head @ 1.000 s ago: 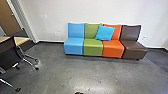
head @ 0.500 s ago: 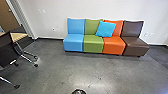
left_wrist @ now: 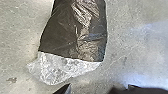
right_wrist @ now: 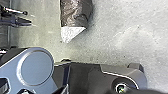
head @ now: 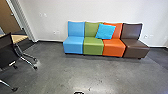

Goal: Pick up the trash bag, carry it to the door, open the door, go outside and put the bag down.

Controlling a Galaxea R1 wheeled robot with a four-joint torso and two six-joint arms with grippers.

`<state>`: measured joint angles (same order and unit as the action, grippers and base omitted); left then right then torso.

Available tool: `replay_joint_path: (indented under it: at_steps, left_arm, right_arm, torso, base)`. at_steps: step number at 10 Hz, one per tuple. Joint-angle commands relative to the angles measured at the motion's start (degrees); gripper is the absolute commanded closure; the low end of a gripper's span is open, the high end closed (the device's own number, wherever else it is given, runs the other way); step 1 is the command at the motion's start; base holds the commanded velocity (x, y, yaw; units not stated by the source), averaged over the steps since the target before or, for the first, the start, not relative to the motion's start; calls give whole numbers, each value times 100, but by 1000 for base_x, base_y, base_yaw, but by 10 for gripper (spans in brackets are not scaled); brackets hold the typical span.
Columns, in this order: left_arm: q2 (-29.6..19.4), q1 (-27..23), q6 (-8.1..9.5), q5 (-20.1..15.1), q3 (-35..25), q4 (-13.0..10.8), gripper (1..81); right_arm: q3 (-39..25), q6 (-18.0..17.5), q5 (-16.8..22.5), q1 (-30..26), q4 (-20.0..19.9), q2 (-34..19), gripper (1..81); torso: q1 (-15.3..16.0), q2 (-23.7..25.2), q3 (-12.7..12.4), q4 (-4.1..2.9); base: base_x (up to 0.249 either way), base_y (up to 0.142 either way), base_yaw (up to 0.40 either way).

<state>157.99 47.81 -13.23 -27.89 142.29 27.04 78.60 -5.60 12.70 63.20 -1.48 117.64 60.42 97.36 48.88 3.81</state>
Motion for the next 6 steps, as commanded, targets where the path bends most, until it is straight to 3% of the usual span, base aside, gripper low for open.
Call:
replay_joint_path:
  at_steps: [1,2,5,6]
  left_arm:
    - [23,-777,13,-524,203,109,10]
    - [110,-795,31,-559,317,100,10]
    - [163,-891,39,-568,449,117,10]
    - [172,-926,39,-638,449,117,10]
  right_arm:
    - [-233,-3,338,-417,-134,-317,10]
    - [-233,-3,338,-434,-134,-291,10]
    - [-285,-3,364,-583,-134,-212,10]
    - [-285,-20,547,-663,-134,-142,10]
  torso:
    - [361,562,293,0]
    - [470,739,544,0]
    - [774,1231,918,0]
    - [899,1428,1101,0]
  base:
    - [0,0,0]
    - [0,0,0]
    - [0,0,0]
    - [0,0,0]
